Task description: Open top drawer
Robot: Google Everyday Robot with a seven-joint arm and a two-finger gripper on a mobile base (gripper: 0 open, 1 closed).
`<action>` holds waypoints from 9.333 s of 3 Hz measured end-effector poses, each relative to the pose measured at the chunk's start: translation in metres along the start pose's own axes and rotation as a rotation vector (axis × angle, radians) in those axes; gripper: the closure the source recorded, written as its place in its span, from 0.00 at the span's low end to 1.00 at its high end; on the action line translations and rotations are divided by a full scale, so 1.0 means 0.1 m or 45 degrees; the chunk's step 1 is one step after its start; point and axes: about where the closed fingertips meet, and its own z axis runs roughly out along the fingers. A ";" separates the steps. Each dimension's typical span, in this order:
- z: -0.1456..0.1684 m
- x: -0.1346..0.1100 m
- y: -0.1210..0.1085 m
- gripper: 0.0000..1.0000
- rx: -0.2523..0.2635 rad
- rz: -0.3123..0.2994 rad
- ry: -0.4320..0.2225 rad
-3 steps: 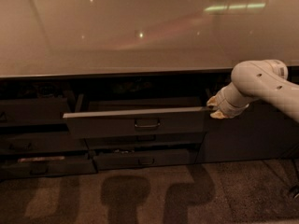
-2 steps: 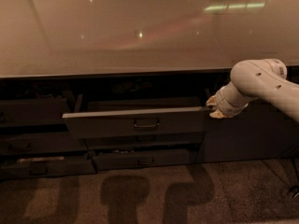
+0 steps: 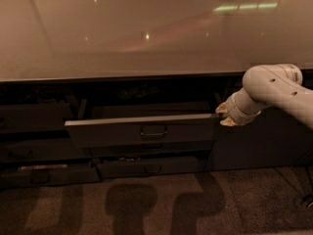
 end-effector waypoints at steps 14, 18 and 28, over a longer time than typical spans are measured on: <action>-0.23 -0.26 0.68 1.00 -0.010 -0.112 -0.086; -0.80 -0.19 0.25 1.00 0.127 -0.051 -0.092; 0.13 -0.92 0.22 1.00 -0.070 -0.282 -0.066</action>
Offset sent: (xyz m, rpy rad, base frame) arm -0.3224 -0.0173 -0.1895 0.1351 0.0946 0.3063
